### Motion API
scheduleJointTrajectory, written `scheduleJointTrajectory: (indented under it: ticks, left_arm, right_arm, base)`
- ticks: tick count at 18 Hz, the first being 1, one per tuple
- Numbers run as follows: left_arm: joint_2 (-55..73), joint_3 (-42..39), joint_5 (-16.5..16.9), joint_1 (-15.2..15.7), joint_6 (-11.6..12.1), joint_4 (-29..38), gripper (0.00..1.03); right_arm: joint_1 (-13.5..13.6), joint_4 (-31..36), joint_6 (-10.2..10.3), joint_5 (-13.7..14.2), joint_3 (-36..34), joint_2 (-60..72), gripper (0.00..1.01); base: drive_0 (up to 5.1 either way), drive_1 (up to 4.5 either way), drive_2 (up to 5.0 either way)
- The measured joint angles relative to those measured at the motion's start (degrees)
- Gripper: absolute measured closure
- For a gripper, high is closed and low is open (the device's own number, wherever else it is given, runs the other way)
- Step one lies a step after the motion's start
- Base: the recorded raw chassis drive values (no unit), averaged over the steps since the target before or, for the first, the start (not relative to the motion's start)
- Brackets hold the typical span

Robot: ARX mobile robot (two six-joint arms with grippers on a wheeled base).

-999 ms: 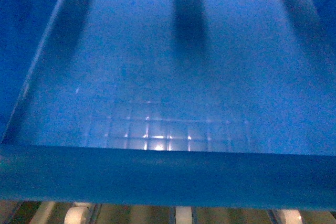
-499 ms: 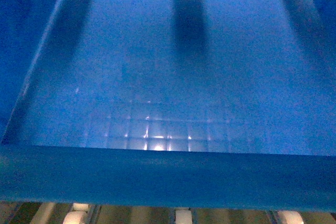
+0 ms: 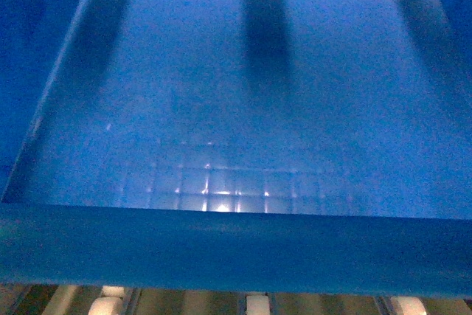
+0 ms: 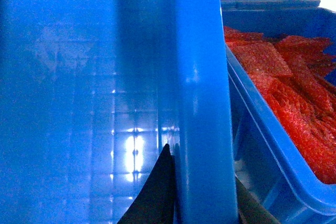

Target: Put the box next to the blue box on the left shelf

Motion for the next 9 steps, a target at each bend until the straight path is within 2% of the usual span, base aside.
scheduleJointTrajectory:
  ticks: [9]
  left_arm:
    - [0.0,0.0,0.0,0.0,0.0,0.0,0.91]
  right_arm:
    - [0.0,0.0,0.0,0.0,0.0,0.0,0.9]
  base:
    - [0.0,0.0,0.0]
